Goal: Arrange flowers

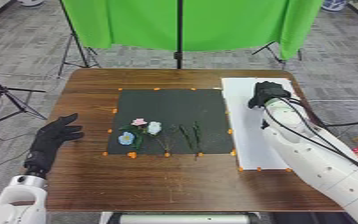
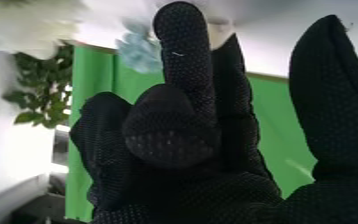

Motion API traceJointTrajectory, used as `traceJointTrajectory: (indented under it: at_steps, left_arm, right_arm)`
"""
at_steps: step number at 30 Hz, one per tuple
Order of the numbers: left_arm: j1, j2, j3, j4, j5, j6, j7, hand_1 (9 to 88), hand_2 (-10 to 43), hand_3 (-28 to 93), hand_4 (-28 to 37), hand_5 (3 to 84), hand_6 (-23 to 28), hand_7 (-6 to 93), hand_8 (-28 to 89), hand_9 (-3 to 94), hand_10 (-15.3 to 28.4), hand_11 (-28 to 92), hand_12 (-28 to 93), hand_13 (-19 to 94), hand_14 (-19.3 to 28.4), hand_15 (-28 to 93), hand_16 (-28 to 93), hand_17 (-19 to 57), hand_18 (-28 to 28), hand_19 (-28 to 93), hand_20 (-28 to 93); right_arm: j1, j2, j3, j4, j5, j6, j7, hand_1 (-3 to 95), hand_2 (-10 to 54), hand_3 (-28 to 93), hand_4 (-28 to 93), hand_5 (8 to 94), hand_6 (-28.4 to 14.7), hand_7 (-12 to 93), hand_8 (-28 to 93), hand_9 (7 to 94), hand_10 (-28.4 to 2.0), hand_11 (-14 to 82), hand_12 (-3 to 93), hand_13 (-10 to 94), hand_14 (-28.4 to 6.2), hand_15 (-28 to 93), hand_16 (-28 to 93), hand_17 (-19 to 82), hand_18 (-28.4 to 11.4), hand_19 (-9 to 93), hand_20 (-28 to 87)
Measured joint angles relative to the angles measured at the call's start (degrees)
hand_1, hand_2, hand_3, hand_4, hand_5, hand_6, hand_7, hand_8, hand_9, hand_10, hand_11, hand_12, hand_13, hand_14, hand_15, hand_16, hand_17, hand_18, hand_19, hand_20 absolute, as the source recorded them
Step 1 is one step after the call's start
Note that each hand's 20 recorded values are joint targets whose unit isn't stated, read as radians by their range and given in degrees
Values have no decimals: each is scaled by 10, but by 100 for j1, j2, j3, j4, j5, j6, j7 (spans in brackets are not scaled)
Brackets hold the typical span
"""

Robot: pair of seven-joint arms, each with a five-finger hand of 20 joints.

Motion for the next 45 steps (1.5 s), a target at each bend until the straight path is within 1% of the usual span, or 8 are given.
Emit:
traceJointTrajectory:
  at_steps: [8, 12, 18, 29, 34, 37, 40, 45]
  left_arm:
    - [44, -34, -32, -7, 2, 0, -1, 214, 182, 588, -283, 414, 51, 127, -64, 465, 150, 235, 124, 417, 204, 299, -24, 64, 138, 117, 161]
    - [77, -54, -64, -16, 1, 0, -2, 215, 182, 587, -283, 414, 51, 126, -64, 464, 151, 235, 124, 417, 205, 298, -25, 64, 139, 117, 161]
    - [105, -69, -85, -26, -3, 0, 0, 215, 183, 585, -283, 414, 52, 125, -64, 464, 151, 235, 124, 417, 205, 298, -24, 65, 139, 116, 159]
    - [138, -62, -120, -62, -4, 1, -5, 216, 182, 585, -283, 415, 53, 124, -64, 463, 151, 236, 124, 418, 205, 297, -24, 64, 139, 114, 159]
    - [137, -60, -119, -64, -2, 0, -12, 217, 182, 584, -283, 414, 53, 124, -63, 463, 151, 236, 124, 417, 205, 298, -23, 64, 139, 114, 160]
    - [134, -52, -115, -64, 0, 0, -13, 214, 182, 587, -283, 415, 53, 124, -64, 463, 151, 236, 124, 418, 205, 297, -24, 64, 139, 114, 160]
    - [134, -47, -116, -64, 0, -1, -22, 213, 183, 588, -283, 414, 53, 125, -64, 463, 151, 236, 124, 418, 204, 297, -24, 64, 139, 114, 161]
    - [158, -46, -142, -69, 0, -6, -45, 215, 183, 585, -283, 414, 53, 125, -64, 463, 151, 236, 123, 418, 205, 297, -24, 64, 138, 114, 160]
  right_arm:
    - [-127, 26, -29, 152, 122, 896, 29, 617, -95, 560, -153, 795, -26, 221, 117, 904, -90, 149, 446, 935, 1, 601, 371, 666, -132, 932, 573]
    - [-268, 21, -113, 285, 361, 1782, 25, 635, -95, 571, -177, 805, -30, 227, 112, 919, -92, 130, 461, 937, 3, 597, 373, 672, -126, 932, 564]
    - [-353, 79, -94, 101, 578, 1948, 23, 636, -95, 574, -171, 810, -34, 227, 112, 924, -95, 131, 459, 937, 4, 598, 372, 676, -125, 932, 563]
    - [-187, 299, 357, -1534, 1563, 3068, -49, 637, -95, 572, -164, 816, -36, 222, 120, 926, -97, 136, 456, 937, 6, 605, 372, 681, -121, 932, 575]
    - [176, 300, 217, -1979, 1410, 2696, -219, 589, -95, 568, -138, 773, -20, 248, 122, 877, -92, 139, 476, 905, -6, 617, 398, 645, -133, 932, 610]
    - [228, 307, 220, -2047, 802, 1888, -260, 465, -95, 598, -125, 724, -7, 214, 78, 792, -129, 265, 323, 881, -23, 639, 391, 626, -148, 932, 629]
    - [131, 369, 324, -2096, 356, 965, -224, 274, -95, 619, -105, 656, -9, 145, -73, 733, -171, 228, 275, 851, -49, 652, 386, 608, -165, 932, 643]
    - [-173, 579, 479, -2165, 281, -87, 173, 238, -95, 593, -91, 627, -12, 114, -64, 719, -185, 195, 265, 851, -51, 650, 384, 608, -167, 932, 642]
